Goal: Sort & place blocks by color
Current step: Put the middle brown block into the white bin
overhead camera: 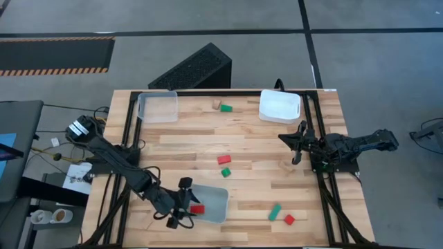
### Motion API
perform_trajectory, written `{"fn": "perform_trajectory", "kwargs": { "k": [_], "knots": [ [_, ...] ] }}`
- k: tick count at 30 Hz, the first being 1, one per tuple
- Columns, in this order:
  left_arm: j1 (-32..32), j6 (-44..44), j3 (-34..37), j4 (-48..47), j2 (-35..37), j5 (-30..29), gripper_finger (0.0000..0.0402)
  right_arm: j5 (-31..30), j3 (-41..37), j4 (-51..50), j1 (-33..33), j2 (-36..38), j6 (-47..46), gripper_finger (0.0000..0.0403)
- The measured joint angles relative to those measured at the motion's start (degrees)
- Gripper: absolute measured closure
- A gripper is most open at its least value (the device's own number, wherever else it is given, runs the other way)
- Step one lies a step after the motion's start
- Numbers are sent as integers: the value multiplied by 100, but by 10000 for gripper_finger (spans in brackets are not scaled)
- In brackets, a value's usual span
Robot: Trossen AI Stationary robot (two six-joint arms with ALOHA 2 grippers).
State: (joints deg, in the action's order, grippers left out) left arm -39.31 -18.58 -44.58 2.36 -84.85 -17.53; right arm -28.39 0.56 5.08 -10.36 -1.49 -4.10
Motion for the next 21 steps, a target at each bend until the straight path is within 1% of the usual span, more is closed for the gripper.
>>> {"fn": "perform_trajectory", "kwargs": {
  "k": [4, 6, 13, 16, 21],
  "knots": [
    [0, 362, 7, -412, 517, -334, 198, 1, 0, 0, 1, -1, 0, 375],
    [8, 595, 85, -436, 822, -442, 202, 0, 0, -2, 0, 0, 0, 374],
    [126, 1184, 778, -389, 2007, -423, 214, 0, -1, -2, 1, 0, 0, 376],
    [327, 1454, 1258, 313, 2579, -281, 218, -1, 0, -2, -1, 1, 0, 375],
    [949, 2085, 2068, 2065, 3326, 599, 221, -1, 0, -2, 1, -1, 0, 375]
  ]
}}
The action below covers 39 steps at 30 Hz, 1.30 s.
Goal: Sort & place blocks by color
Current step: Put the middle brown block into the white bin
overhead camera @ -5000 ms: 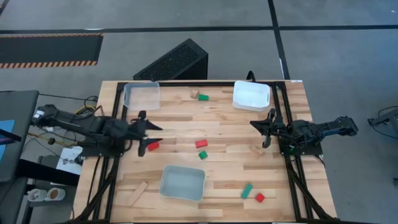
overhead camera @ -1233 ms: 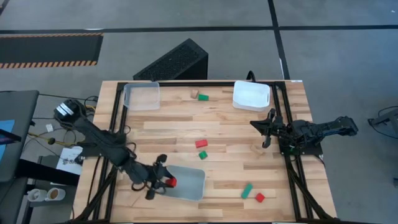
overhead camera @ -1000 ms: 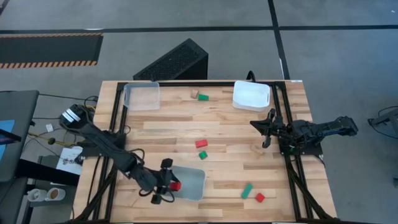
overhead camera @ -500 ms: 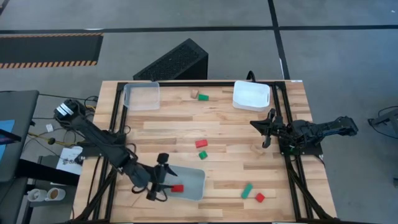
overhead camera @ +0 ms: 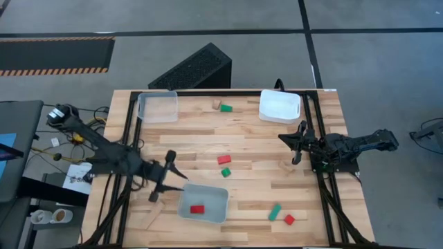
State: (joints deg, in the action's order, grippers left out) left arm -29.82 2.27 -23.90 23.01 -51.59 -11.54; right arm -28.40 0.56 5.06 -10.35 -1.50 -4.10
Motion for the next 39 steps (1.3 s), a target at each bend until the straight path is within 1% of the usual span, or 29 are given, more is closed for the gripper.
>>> {"fn": "perform_trajectory", "kwargs": {
  "k": [2, 4, 8, 12, 15, 18, 23, 25, 28, 32, 36, 39],
  "knots": [
    [346, 53, 207, 409, 242, 348, 221, 0, 0, 1, 0, 0, 0, 376],
    [692, 51, 292, 588, 414, 718, 221, 1, 0, 1, -2, 0, 0, 376],
    [1263, -127, 308, 545, 655, 1291, 221, -5, 0, 49, -1, 1, 0, 374],
    [1584, -253, 310, 518, 766, 1671, 221, -15, -1, 76, -2, 1, -168, 375],
    [1701, -253, 310, 519, 818, 1697, 221, -33, 0, 167, 2, 2, -785, 376],
    [1800, -248, 310, 551, 867, 1682, 221, -175, 0, 371, 58, 0, -1304, 376],
    [1977, -195, 312, 771, 865, 1669, 221, -368, 0, 611, 228, 1, -1728, 376],
    [2048, -132, 310, 773, 863, 1667, 221, -452, 11, 760, 341, 3, -1727, 376],
    [2169, -108, 312, 818, 863, 1621, 221, -324, 174, 717, 468, -2, -1504, 375],
    [2480, -182, 310, 1031, 863, 1567, 221, -317, 596, 671, 522, -196, -890, 366],
    [2922, -194, 311, 1148, 865, 1739, 221, -328, 1175, 243, 520, -675, -514, 348],
    [3299, -303, 311, 1114, 865, 1952, 221, -319, 1600, -523, 514, -1167, -662, 331]
  ]
}}
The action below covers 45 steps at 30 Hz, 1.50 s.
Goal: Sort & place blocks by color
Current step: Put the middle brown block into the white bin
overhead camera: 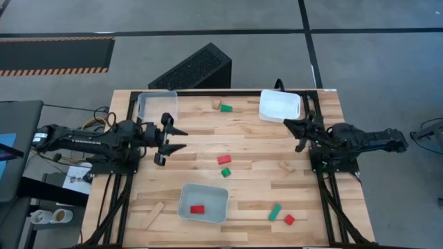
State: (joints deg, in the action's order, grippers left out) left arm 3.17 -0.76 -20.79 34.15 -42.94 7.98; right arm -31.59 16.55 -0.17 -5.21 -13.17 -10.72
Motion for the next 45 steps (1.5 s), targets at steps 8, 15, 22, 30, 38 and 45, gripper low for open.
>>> {"fn": "perform_trajectory", "kwargs": {
  "k": [8, 15, 22, 30, 38, 45],
  "knots": [
    [738, -78, 1, -149, -2, 607, 221, 453, 1136, -2571, -7, -1902, -1467, 282],
    [1093, 10, -1, -315, -186, 671, 221, 1505, 1661, -4123, -9, -3557, -2913, 249],
    [1144, -83, -1, -391, -326, 826, 221, 2924, 1707, -4031, -276, -4687, -4038, 211],
    [1142, -57, -3, -695, -326, 983, 221, 3108, 2280, -4657, -801, -5671, -4375, 209],
    [1144, 53, -3, -780, -326, 1082, 221, 3172, 2357, -5326, -1025, -6195, -4640, 212],
    [1144, -251, -5, -553, -288, 1131, 221, 3092, 2389, -5190, -958, -6681, -4577, 228]
  ]
}}
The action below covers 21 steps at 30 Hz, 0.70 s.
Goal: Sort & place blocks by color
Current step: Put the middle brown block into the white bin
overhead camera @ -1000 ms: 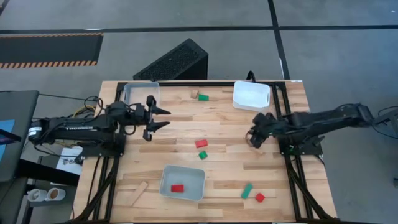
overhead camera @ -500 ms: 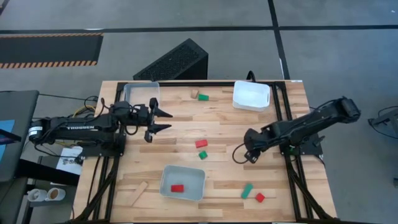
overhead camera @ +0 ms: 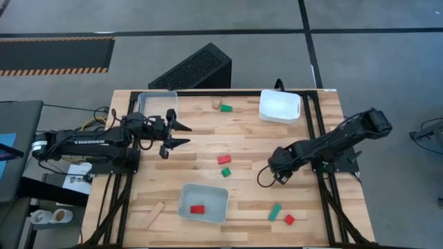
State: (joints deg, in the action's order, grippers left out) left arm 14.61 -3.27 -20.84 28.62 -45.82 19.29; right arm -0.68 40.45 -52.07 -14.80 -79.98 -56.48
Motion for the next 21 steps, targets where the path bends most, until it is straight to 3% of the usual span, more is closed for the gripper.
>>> {"fn": "perform_trajectory", "kwargs": {
  "k": [5, 13, 21],
  "knots": [
    [0, -374, 0, 35, 9, 119, 221, -175, 87, 101, 7, -338, -26, 259],
    [-16, -755, 0, 21, 7, 299, 221, -351, 226, 737, -263, -611, -131, 353],
    [-127, -710, 0, -135, -11, 275, 221, -379, 232, 1021, -139, -696, 152, 345]
  ]
}}
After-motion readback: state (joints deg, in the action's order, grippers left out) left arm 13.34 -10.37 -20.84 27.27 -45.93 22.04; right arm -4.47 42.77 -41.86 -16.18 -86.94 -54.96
